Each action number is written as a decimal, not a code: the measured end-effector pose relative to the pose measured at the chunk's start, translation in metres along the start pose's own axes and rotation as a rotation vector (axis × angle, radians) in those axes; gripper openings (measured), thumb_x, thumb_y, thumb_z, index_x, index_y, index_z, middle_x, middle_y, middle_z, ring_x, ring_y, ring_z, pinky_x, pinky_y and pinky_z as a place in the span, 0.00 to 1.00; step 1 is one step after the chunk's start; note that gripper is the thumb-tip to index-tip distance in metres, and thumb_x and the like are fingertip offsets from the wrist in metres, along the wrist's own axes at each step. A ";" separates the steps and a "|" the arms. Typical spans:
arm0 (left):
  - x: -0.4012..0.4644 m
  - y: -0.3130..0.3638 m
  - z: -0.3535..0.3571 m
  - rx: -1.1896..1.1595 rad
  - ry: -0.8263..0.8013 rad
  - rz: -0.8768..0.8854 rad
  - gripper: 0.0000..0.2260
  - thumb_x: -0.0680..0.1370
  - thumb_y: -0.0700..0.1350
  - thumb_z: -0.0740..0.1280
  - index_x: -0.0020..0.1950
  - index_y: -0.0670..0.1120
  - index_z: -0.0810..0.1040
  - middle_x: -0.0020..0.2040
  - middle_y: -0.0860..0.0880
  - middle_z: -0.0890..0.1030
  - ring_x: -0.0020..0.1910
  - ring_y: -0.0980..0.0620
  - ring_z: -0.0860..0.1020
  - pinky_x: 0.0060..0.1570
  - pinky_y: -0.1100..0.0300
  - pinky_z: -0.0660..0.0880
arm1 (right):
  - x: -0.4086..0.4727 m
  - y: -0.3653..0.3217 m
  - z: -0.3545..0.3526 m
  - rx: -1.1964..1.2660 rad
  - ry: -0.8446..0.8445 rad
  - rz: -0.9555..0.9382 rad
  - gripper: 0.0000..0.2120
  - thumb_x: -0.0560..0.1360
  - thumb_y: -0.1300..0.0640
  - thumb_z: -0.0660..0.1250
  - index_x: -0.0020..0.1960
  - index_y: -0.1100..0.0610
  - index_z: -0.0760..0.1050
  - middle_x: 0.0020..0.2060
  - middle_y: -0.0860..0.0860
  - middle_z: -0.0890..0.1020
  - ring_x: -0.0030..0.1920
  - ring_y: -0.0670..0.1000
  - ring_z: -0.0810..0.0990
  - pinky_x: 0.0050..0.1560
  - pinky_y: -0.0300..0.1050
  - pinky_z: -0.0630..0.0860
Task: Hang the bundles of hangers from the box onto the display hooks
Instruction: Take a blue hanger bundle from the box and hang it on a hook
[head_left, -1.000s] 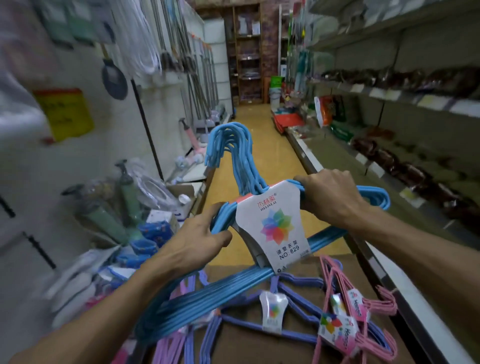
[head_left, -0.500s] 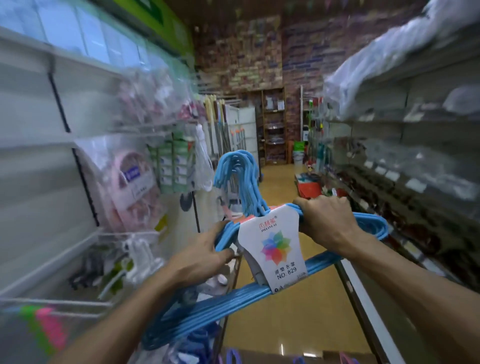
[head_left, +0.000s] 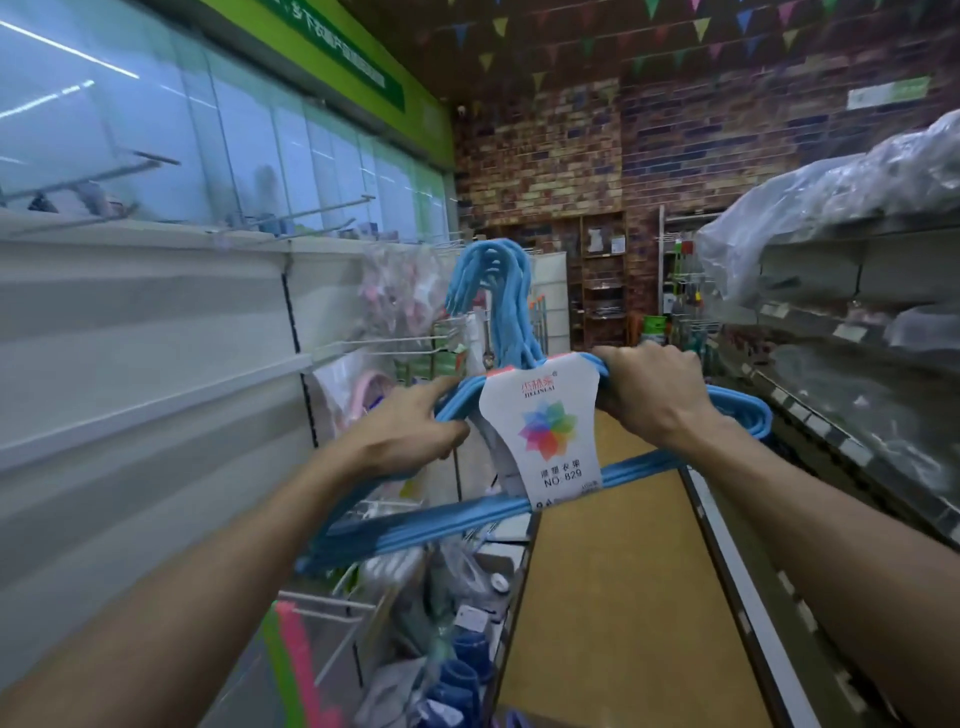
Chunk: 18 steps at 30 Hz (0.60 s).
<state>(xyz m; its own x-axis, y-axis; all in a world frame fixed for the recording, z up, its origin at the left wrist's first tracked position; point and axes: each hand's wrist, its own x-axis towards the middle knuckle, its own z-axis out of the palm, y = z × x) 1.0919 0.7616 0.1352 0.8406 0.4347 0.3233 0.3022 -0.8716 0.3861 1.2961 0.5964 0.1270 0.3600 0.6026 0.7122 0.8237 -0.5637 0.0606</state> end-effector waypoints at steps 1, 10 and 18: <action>-0.007 0.003 -0.009 0.005 0.006 -0.005 0.28 0.66 0.52 0.60 0.68 0.55 0.71 0.45 0.54 0.81 0.44 0.56 0.78 0.46 0.54 0.75 | 0.000 -0.004 -0.007 0.017 0.008 -0.004 0.13 0.77 0.45 0.65 0.58 0.50 0.77 0.45 0.54 0.83 0.47 0.61 0.81 0.40 0.49 0.65; -0.091 0.025 -0.060 0.094 0.098 -0.126 0.29 0.68 0.53 0.62 0.70 0.57 0.69 0.59 0.48 0.79 0.50 0.49 0.78 0.45 0.57 0.73 | -0.014 -0.052 -0.061 0.142 0.030 -0.103 0.12 0.77 0.48 0.65 0.55 0.55 0.76 0.45 0.57 0.82 0.46 0.63 0.80 0.41 0.50 0.65; -0.186 0.039 -0.088 0.153 0.212 -0.239 0.22 0.77 0.54 0.65 0.71 0.59 0.67 0.62 0.47 0.79 0.49 0.51 0.77 0.49 0.58 0.69 | -0.042 -0.103 -0.097 0.297 0.090 -0.218 0.12 0.77 0.47 0.65 0.56 0.51 0.77 0.44 0.56 0.83 0.44 0.62 0.81 0.41 0.50 0.66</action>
<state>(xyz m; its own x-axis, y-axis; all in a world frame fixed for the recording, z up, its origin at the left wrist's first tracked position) 0.9079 0.6665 0.1664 0.6306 0.6540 0.4179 0.5564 -0.7563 0.3440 1.1533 0.5743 0.1584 0.1332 0.6311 0.7641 0.9726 -0.2317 0.0218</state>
